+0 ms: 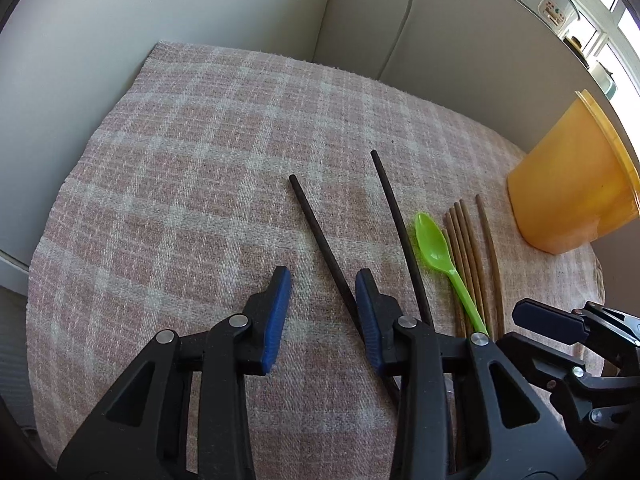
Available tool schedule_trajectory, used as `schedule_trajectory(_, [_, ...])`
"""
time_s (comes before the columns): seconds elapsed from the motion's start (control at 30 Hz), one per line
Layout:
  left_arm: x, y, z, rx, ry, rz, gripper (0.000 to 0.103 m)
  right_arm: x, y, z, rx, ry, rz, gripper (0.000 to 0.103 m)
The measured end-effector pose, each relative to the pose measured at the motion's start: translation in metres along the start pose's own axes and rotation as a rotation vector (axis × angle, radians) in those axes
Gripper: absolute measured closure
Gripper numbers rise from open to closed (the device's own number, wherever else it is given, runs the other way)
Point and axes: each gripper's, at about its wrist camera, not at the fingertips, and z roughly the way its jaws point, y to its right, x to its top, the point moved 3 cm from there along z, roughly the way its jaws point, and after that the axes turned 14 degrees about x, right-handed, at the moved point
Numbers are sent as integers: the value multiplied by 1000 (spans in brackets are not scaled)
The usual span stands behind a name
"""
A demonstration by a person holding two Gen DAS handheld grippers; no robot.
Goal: Organize utensils
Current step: 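Move the right gripper down onto a black chopstick, then close the right gripper on the black chopstick and lift it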
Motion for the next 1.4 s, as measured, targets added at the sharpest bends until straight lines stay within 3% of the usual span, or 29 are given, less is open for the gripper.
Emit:
schedule_trajectory(0.3, [2, -18, -6, -38, 3, 3, 90, 9, 2, 27, 25, -61, 31, 67])
schedule_trajectory(0.6, [-1, -55, -13, -46, 1, -9, 91, 27, -2, 48, 41, -95, 31, 72])
schedule_trajectory(0.67, [-2, -58, -12, -45, -14, -14, 82, 29, -3, 53, 39, -104, 30, 73])
schedule_trajectory(0.83, [1, -64, -10, -38, 8, 0, 81, 31, 4, 61, 25, -116, 57, 77])
schedule_trajectory(1.03, [5, -85, -9, -64, 12, -15, 92, 32, 10, 68, 30, -120, 91, 81])
schedule_trajectory(1.4, [2, -119, -17, -86, 1, -46, 95, 32, 13, 62, 43, -102, 121, 97])
